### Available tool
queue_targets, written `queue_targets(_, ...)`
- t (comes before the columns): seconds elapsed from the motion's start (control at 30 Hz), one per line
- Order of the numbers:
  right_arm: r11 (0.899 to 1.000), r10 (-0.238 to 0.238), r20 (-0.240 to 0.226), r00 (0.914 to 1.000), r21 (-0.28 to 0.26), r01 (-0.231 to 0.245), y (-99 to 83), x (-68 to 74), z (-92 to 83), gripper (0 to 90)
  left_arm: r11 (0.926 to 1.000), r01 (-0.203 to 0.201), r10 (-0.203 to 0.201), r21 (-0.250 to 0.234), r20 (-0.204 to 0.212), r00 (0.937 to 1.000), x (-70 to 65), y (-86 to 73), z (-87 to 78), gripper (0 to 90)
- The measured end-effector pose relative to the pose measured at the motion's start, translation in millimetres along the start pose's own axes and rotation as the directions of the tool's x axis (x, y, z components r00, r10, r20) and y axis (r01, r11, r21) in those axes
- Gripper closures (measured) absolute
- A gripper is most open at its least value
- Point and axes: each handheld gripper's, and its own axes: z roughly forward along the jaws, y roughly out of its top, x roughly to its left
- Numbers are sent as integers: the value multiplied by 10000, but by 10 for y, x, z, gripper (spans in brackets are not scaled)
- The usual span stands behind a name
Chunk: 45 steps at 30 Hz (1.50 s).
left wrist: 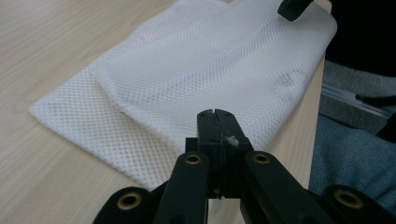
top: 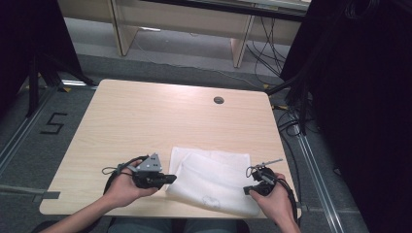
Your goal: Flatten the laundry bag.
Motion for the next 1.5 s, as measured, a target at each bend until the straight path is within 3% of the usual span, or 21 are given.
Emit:
queue_targets(0.07, 9989, 309, 106, 9995, 347, -313, 6, 33, 3, 900, 9997, -111, 112, 195, -52, 9999, -16, 10, 31, 896)
queue_targets(0.2, 9985, -221, -172, 9996, 498, 229, 8, 25, 112, 900, 9968, -123, 124, 786, -14, 9999, -17, 37, 158, 896)
queue_targets(0.23, 9962, 444, -94, 9990, 756, -435, 6, 70, 133, 900, 9960, -77, 78, 896, -11, 10000, -13, 34, 178, 896)
queue_targets(0.27, 9970, 83, -29, 10000, 769, -80, 16, 42, 144, 900, 9956, -57, 52, 934, 55, 10000, -11, 31, 207, 895)
queue_targets(0.4, 9965, -61, 96, 9999, 840, 53, 43, 20, 233, 900, 9912, -55, 40, 1324, 112, 9999, -6, -4, 272, 895)
queue_targets(0.43, 9946, 58, 245, 9997, 1039, -83, 71, 44, 256, 900, 9869, -331, 312, 1576, 140, 9994, 11, -19, 277, 895)
queue_targets(0.5, 9942, 117, 214, 9997, 1069, -139, 79, 55, 276, 900, 9865, -92, 84, 1636, 61, 9999, -3, -37, 288, 895)
queue_targets(0.53, 9948, -284, 309, 9991, 988, 252, 90, 30, 284, 900, 9839, -329, 320, 1758, 82, 9995, 12, -43, 290, 896)
queue_targets(0.57, 9944, -413, 387, 9984, 986, 373, 101, 26, 300, 900, 9833, -152, 155, 1815, -3, 9999, 5, -57, 299, 896)
queue_targets(0.63, 9944, -382, 245, 9990, 1000, 355, 128, 31, 303, 900, 9755, -421, 440, 2159, -41, 9990, 31, -65, 300, 895)
queue_targets(0.67, 9950, -417, 327, 9986, 920, 385, 143, 29, 325, 900, 9648, -851, 867, 2488, 45, 9962, 69, -59, 296, 895)
queue_targets(0.7, 9956, -111, 411, 9991, 934, 72, 181, 52, 335, 900, 9627, -670, 701, 2620, -28, 9975, 83, -66, 314, 895)
queue_targets(0.8, 9960, -77, 245, 9997, 897, 54, 221, 55, 348, 900, 9574, -545, 632, 2834, -216, 9978, 142, -62, 360, 895)
queue_targets(0.9, 9968, -251, 340, 9991, 770, 224, 268, 33, 371, 900, 9571, -410, 518, 2868, -303, 9982, 181, -62, 375, 895)
queue_targets(0.97, 9965, 204, 274, 9994, 806, -226, 301, 56, 382, 900, 9567, -350, 476, 2888, -367, 9982, 227, -50, 378, 895)
queue_targets(1.03, 9974, -270, 240, 9993, 669, 253, 377, 10, 416, 900, 9564, -351, 510, 2901, -473, 9976, 276, -38, 372, 894)
queue_targets(1.23, 9966, -309, 466, 9984, 784, 271, 537, 13, 472, 900, 9588, -11, 253, 2839, -816, 9963, 409, -32, 378, 894)
queue_targets(1.27, 9940, -775, 264, 9966, 795, 751, 562, -23, 473, 900, 9589, 3, 246, 2838, -842, 9961, 430, -29, 380, 894)
queue_targets(1.3, 9935, -909, 489, 9947, 736, 872, 580, -36, 495, 900, 9583, 125, 132, 2856, -878, 9961, 446, -27, 383, 894)
queue_targets(1.33, 9978, -314, 380, 9988, 604, 291, 618, -1, 500, 900, 9596, 126, 125, 2811, -873, 9961, 469, -23, 387, 894)
queue_targets(1.5, 9975, -448, 381, 9983, 572, 426, 793, -42, 549, 900, 9599, 229, 80, 2795, -1088, 9940, 570, -5, 392, 892)
